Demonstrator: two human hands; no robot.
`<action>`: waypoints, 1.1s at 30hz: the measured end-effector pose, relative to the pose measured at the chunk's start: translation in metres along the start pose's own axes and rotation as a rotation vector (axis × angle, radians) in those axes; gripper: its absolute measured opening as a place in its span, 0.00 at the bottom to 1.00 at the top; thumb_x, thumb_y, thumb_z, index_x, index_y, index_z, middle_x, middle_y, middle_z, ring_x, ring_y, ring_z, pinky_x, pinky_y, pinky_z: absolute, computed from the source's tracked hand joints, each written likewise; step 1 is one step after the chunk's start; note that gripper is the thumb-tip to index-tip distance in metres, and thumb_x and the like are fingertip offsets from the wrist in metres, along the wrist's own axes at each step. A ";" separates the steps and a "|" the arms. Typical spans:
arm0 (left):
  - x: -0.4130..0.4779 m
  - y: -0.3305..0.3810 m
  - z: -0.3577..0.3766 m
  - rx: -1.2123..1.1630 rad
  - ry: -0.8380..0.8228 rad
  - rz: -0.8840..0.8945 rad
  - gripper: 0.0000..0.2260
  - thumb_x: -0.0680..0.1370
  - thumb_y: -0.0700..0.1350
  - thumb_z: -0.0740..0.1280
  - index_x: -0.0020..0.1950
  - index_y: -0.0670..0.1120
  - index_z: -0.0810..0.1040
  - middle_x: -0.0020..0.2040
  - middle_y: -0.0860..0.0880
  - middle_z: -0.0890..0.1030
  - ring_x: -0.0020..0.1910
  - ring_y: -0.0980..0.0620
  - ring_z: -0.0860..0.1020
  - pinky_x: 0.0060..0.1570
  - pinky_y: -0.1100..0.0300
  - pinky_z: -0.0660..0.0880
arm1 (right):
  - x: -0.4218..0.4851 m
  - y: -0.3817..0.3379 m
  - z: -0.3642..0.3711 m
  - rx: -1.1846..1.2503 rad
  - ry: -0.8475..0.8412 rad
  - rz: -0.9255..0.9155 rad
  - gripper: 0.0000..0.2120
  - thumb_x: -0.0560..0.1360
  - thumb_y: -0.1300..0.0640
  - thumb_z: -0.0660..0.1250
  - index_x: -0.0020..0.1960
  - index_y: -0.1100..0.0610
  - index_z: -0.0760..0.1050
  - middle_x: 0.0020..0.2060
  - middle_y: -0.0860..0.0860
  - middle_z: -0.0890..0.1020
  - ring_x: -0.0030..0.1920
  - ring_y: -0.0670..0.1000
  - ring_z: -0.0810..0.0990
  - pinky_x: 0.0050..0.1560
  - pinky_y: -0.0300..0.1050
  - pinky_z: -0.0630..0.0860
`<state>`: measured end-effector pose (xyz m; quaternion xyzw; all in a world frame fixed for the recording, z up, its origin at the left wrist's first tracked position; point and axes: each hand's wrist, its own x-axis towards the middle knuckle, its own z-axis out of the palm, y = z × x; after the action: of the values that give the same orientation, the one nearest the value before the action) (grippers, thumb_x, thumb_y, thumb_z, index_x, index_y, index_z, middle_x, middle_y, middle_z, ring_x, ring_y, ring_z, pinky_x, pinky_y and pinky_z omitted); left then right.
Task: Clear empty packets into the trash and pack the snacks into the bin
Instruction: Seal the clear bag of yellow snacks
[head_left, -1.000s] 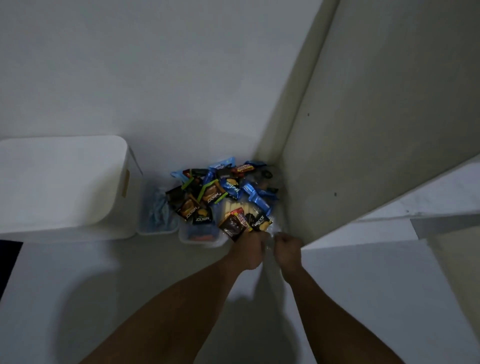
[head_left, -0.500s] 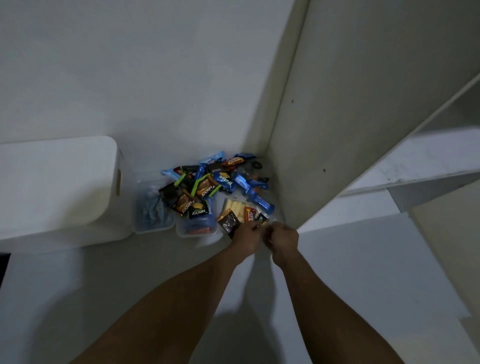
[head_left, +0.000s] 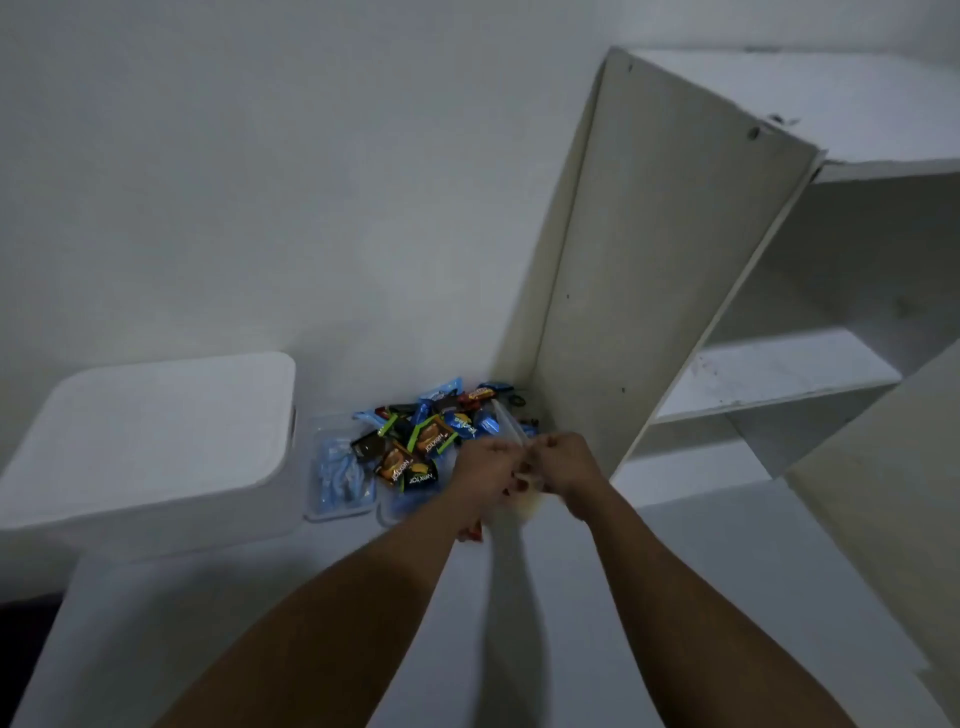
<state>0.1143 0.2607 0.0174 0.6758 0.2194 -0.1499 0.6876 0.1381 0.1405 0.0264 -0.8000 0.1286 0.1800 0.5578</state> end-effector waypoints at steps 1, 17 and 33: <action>-0.001 0.010 -0.005 -0.014 0.026 0.029 0.03 0.80 0.37 0.65 0.52 0.39 0.78 0.42 0.43 0.82 0.33 0.45 0.79 0.28 0.60 0.77 | -0.004 -0.011 -0.003 -0.030 -0.020 -0.036 0.09 0.79 0.62 0.63 0.42 0.60 0.79 0.36 0.58 0.80 0.36 0.54 0.77 0.34 0.43 0.71; -0.072 0.151 -0.126 -0.092 0.188 0.572 0.07 0.77 0.43 0.72 0.50 0.42 0.77 0.49 0.41 0.84 0.40 0.48 0.83 0.41 0.57 0.77 | -0.078 -0.222 -0.032 -0.352 -0.208 -0.537 0.05 0.76 0.62 0.70 0.51 0.61 0.82 0.41 0.53 0.87 0.38 0.48 0.84 0.43 0.48 0.83; -0.137 0.232 -0.161 -0.463 0.247 0.733 0.06 0.81 0.45 0.66 0.49 0.43 0.77 0.44 0.47 0.81 0.37 0.49 0.80 0.40 0.50 0.79 | -0.116 -0.280 0.034 0.388 -0.345 -0.654 0.10 0.74 0.55 0.74 0.52 0.60 0.82 0.45 0.55 0.87 0.42 0.51 0.82 0.46 0.50 0.78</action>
<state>0.0971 0.4182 0.2883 0.5502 0.0737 0.2383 0.7969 0.1430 0.2693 0.3031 -0.6368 -0.1960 0.0975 0.7393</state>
